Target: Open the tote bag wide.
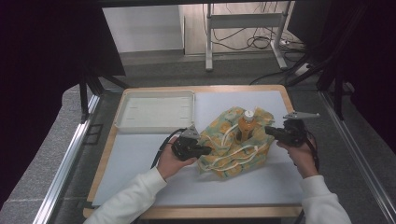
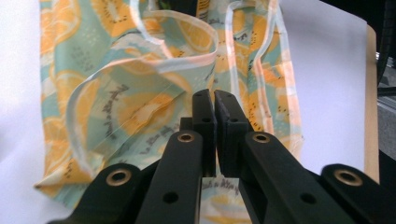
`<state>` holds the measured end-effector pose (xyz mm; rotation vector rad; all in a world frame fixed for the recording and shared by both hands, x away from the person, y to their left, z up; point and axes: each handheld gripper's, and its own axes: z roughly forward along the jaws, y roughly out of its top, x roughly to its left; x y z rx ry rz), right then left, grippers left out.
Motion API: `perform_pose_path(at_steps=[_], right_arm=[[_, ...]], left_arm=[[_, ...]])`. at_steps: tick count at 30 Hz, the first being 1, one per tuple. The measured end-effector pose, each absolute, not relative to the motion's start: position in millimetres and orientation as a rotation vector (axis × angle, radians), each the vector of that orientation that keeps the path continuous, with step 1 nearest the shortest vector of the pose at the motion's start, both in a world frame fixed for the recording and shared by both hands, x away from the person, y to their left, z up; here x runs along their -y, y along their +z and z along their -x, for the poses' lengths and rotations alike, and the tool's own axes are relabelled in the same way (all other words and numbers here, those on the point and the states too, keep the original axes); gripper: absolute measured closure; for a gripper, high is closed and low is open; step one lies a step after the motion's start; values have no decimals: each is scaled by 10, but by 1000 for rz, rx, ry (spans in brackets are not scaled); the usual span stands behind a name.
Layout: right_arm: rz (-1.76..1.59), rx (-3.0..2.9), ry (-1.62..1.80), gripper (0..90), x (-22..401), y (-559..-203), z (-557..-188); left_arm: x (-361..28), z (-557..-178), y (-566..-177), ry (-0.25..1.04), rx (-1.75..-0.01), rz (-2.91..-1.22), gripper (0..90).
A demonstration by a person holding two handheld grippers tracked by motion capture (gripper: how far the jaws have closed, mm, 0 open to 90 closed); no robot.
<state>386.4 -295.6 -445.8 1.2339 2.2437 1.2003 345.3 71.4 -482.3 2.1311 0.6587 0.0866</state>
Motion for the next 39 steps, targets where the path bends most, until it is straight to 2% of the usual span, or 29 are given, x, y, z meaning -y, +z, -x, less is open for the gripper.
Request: perform_pose_path(at_steps=[7, 10, 13, 14, 15, 17, 18, 19, 20, 21, 22, 28, 39], right_arm=[[-1225, -2248, 1208, 879, 2991, -4508, -3740], [-1220, -2259, 1195, 845, 2996, -4543, -3698], [-1204, -2270, 1184, 754, 2985, -4560, -3668], [-1204, -2270, 1184, 754, 2985, -4560, -3668], [-1189, -2285, 1181, 686, 2973, -4559, -3647], [-1171, -2289, 1169, 621, 2952, -4552, -3625], [-1171, -2289, 1169, 621, 2952, -4552, -3625], [-1159, -2282, 1161, 554, 2932, -4541, -3601], [-1151, -2283, 1162, 524, 2928, -4537, -3595], [-1151, -2283, 1162, 524, 2928, -4537, -3595], [-1151, -2265, 1160, 447, 2914, -4521, -3566], [-1132, -2237, 1186, 376, 2916, -4465, -3493], [-1102, -2232, 1179, 352, 2844, -4449, -3500]], left_arm=[[-833, -3409, -4848, 110, -681, -2125, 829], [-940, -3372, -4864, 110, -690, -2109, 742], [-1022, -3336, -4872, 125, -697, -2099, 625], [-1059, -3314, -4876, 144, -708, -2094, 625], [-1126, -3276, -4881, 166, -727, -2082, 533], [-1165, -3252, -4882, 183, -739, -2078, 480], [-1190, -3235, -4880, 199, -750, -2076, 480], [-1228, -3214, -4877, 212, -761, -2073, 429], [-1244, -3205, -4878, 213, -766, -2071, 411], [-1244, -3205, -4878, 213, -766, -2071, 392], [-1266, -3187, -4877, 225, -774, -2079, 373], [-1331, -3136, -4876, 236, -808, -2078, 311], [-1384, -3104, -4915, 245, -824, -2093, 300]])
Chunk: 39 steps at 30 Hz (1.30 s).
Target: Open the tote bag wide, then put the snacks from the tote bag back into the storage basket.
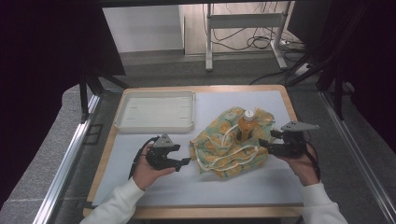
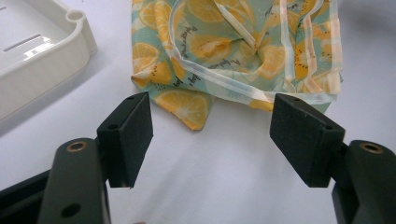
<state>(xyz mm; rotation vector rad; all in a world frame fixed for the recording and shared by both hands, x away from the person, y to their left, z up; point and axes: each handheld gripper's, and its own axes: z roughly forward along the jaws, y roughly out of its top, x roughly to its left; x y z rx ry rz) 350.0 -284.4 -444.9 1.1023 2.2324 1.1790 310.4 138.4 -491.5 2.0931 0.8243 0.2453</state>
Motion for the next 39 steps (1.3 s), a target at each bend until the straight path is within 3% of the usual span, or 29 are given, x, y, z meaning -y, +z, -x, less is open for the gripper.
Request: perform_pose_path(at_steps=[21, 39], right_arm=[[-1059, -2204, 1197, 334, 2686, -4314, -3620], [-992, -2225, 1145, 214, 2360, -4203, -3763]], left_arm=[[-1520, -3047, -4968, 259, -854, -2094, 290], [-1568, -2993, -4968, 277, -871, -2099, 285]])
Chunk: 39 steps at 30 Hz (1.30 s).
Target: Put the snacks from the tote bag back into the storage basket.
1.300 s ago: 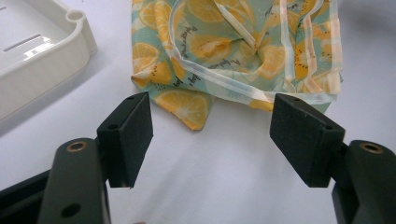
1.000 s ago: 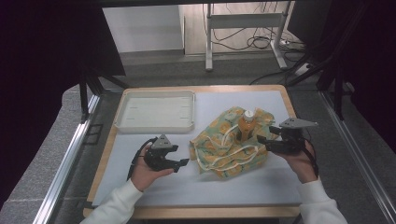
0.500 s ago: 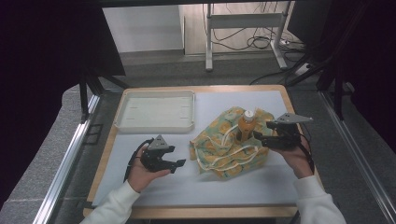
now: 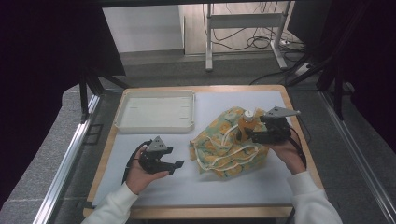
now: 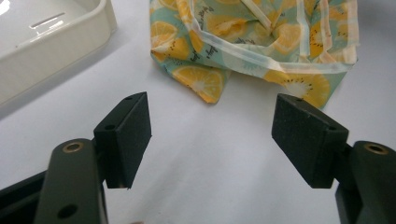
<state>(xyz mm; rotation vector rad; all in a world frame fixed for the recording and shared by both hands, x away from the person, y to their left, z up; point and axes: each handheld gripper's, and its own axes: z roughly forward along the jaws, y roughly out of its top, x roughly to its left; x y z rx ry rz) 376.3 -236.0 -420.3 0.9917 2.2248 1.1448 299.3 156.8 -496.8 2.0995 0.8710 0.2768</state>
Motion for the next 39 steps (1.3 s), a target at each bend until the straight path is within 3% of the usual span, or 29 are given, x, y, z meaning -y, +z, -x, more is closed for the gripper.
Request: perform_pose_path(at_steps=[19, 22, 39], right_arm=[[-1037, -2266, 1052, 166, 2168, -4391, -4036], [-1018, -2282, 1027, 279, 2111, -4464, -4079], [-1010, -2230, 1087, 297, 2113, -4295, -3959]], left_arm=[[-1547, -3005, -4993, 266, -875, -2109, 283], [-1550, -3009, -4997, 266, -877, -2110, 283], [-1540, -3023, -5006, 252, -866, -2116, 283]])
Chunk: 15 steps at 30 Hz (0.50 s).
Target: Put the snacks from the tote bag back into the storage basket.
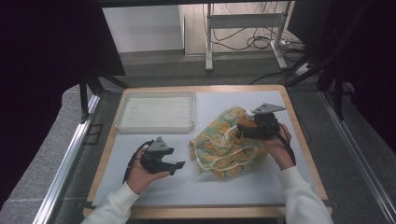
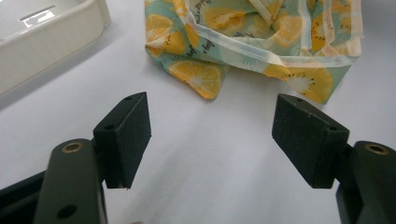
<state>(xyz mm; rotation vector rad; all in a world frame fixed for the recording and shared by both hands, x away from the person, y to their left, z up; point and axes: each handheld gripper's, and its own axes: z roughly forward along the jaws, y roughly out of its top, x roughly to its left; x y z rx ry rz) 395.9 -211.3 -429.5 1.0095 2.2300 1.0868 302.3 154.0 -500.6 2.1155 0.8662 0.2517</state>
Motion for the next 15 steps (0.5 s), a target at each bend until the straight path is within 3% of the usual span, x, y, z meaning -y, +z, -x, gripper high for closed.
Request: perform_pose_path(at_steps=[15], right_arm=[[-969, -2216, 1194, 296, 2092, -4036, -3762]], left_arm=[[-1515, -3031, -5011, 247, -856, -2126, 282]])
